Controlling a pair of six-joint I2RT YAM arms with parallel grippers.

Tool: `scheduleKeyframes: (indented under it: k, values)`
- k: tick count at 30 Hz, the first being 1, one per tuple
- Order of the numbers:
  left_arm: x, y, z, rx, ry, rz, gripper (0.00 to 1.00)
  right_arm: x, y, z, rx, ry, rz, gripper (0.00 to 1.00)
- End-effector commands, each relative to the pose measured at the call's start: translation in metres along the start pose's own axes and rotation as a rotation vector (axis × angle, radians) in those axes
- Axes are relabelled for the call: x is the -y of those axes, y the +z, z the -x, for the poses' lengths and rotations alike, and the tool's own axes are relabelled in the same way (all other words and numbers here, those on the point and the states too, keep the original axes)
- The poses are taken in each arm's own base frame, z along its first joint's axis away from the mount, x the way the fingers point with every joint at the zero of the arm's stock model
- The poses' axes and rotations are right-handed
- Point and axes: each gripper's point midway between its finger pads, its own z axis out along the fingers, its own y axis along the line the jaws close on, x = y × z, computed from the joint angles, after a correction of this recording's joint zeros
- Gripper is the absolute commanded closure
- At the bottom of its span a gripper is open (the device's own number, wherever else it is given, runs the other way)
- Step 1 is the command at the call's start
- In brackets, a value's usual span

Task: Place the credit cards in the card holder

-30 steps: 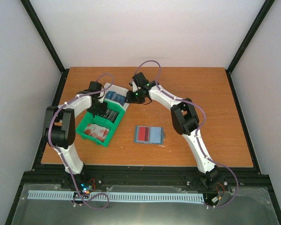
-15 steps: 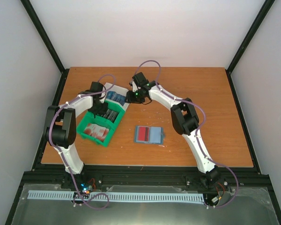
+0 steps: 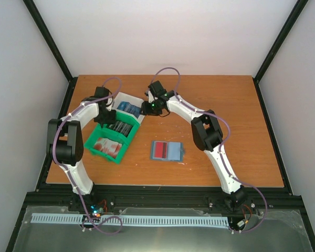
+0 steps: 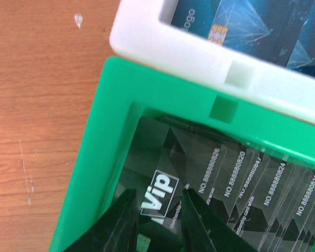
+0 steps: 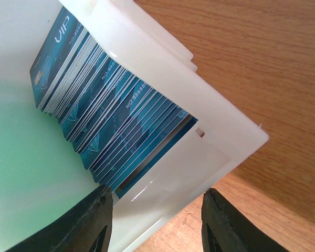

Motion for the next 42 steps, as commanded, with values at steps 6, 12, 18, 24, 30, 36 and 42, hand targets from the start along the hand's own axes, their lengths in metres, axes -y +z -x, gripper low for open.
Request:
scheduleKeyframes:
  k: [6,12,18,24,30,36,42]
  values:
    - [-0.037,0.005,-0.01,-0.047,-0.096,0.112,0.74,0.081,0.028,-0.058,-0.182,0.08,-0.239,0.54]
    - [-0.02,0.011,-0.01,-0.026,-0.043,0.037,0.6,0.079,0.028,-0.058,-0.183,0.078,-0.233,0.54]
    - [-0.012,0.025,-0.017,-0.038,0.0,0.048,0.54,0.079,0.029,-0.059,-0.185,0.078,-0.234,0.54]
    - [-0.02,0.033,-0.024,-0.063,0.016,0.117,0.52,0.08,0.028,-0.059,-0.186,0.077,-0.236,0.54]
    - [-0.019,0.034,-0.026,-0.043,0.048,0.135,0.45,0.08,0.028,-0.059,-0.185,0.076,-0.237,0.54]
    - [-0.018,0.032,-0.023,-0.015,0.082,0.14,0.45,0.08,0.028,-0.06,-0.189,0.073,-0.237,0.54]
    - [-0.03,0.034,-0.025,-0.034,0.075,0.218,0.58,0.081,0.028,-0.062,-0.194,0.071,-0.242,0.54]
